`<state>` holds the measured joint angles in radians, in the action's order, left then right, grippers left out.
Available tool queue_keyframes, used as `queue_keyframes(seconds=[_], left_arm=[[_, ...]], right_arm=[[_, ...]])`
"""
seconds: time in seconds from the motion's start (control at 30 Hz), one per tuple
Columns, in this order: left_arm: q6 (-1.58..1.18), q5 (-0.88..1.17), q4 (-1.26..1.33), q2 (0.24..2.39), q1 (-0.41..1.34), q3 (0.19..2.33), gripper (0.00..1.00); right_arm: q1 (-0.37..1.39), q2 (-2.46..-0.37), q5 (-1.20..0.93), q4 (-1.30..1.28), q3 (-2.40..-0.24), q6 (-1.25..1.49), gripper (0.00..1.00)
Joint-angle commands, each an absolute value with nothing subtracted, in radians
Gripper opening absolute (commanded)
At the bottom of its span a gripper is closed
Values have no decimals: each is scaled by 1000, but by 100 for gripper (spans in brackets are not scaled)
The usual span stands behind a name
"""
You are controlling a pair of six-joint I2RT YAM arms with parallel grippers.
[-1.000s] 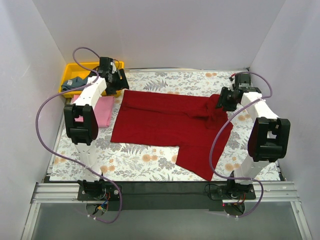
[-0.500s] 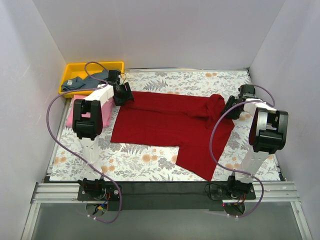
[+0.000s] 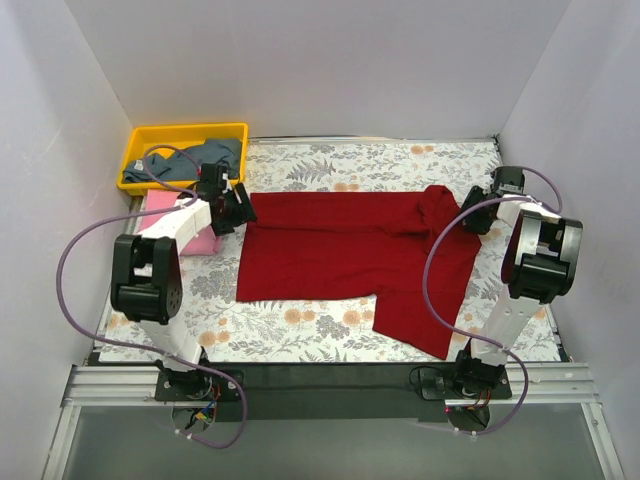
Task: Fold and stack the t-shirts
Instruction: Fold the tshirt
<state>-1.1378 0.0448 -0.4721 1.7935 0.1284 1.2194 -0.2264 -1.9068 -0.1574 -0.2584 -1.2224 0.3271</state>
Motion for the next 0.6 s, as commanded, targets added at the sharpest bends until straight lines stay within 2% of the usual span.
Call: queue_keyframes(seconds=[0.0,0.13,0.23,0.33,0.57], left_arm=[[-1138,17,-370,1654,136,1152,64],[-1054,-40,-331,1672,213,1115,63],[-996,-135,-318,1732,268,1146,56],[-988,-140,-316,1778,276,1186,50],[-945,-267,-322,1845,316,1187,52]], right_arm=[[-226,-1838,-178,-259,-1236,290,46],[-155,-1744,-221,-250,-1178,293,46],[-82,-1658,-224,-218,-1121,325,46],[-51,-1617,-230,-199,-1077,318,46],[-49,-1646,-189,-202,-1042,301,53]])
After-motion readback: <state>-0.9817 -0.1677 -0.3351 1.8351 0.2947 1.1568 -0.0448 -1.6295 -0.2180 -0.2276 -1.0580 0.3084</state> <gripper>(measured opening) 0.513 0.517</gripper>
